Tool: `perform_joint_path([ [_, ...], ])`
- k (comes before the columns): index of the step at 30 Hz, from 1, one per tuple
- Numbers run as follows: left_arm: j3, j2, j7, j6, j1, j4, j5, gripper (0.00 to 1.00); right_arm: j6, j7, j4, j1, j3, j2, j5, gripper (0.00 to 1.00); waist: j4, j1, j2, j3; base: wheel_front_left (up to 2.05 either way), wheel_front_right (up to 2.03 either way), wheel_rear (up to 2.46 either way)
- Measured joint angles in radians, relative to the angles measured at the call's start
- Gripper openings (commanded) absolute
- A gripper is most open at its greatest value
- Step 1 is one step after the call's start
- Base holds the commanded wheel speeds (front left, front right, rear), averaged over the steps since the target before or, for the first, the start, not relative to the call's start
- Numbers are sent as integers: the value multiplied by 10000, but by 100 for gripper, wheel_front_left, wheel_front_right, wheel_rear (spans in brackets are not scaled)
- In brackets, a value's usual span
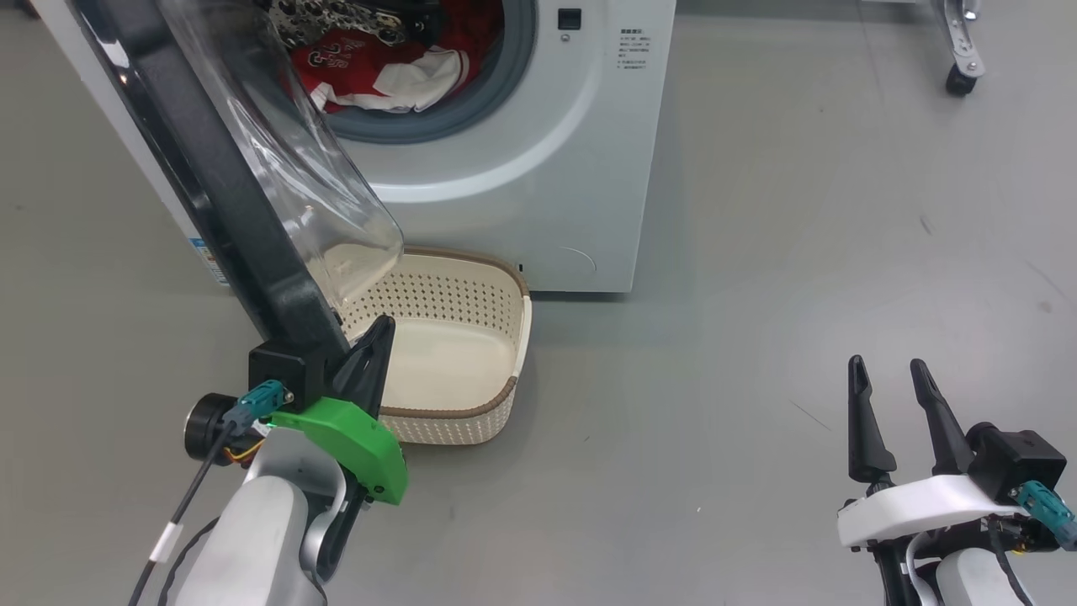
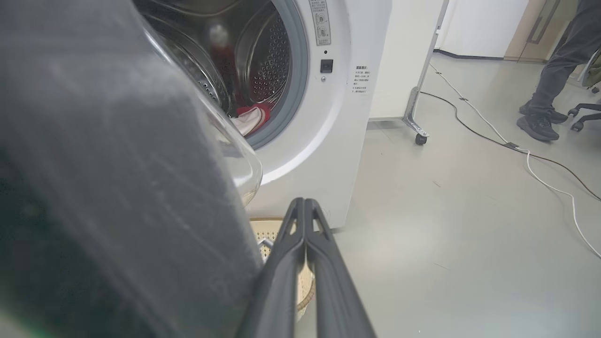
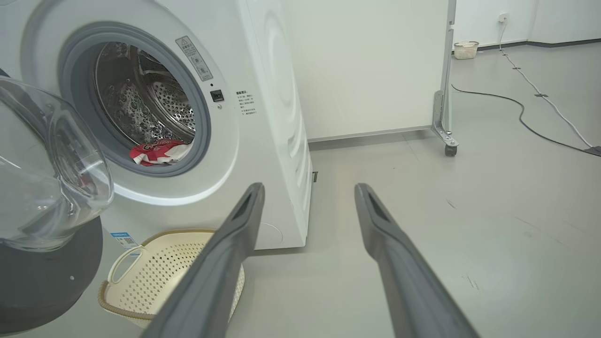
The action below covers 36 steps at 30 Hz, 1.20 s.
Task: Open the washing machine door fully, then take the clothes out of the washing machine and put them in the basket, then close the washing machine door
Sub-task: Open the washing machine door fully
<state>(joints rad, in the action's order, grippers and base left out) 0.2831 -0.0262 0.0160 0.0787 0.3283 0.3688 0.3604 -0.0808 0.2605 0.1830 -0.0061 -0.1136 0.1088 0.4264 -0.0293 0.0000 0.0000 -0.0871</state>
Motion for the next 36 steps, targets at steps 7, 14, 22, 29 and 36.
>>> perform_joint_path([
  [7,144,13,96,13,-3,173,165,0,-61,0,31,9,2,0,-67,100,-591,0,0,132,0,0,0],
  [14,188,21,209,12,-7,314,270,0,-102,0,102,186,10,2,-69,100,-1264,0,0,236,0,0,0],
  [22,155,17,309,-31,-7,384,372,0,-140,0,109,199,23,2,-144,100,-2029,0,0,285,0,0,0],
  [29,79,19,468,-127,-7,410,481,0,-148,0,113,207,-2,0,-163,100,-2601,0,0,223,0,0,0],
  [36,-418,0,608,-341,-7,416,594,0,-151,0,111,195,-171,0,-313,100,-2932,0,0,-38,0,0,0],
])
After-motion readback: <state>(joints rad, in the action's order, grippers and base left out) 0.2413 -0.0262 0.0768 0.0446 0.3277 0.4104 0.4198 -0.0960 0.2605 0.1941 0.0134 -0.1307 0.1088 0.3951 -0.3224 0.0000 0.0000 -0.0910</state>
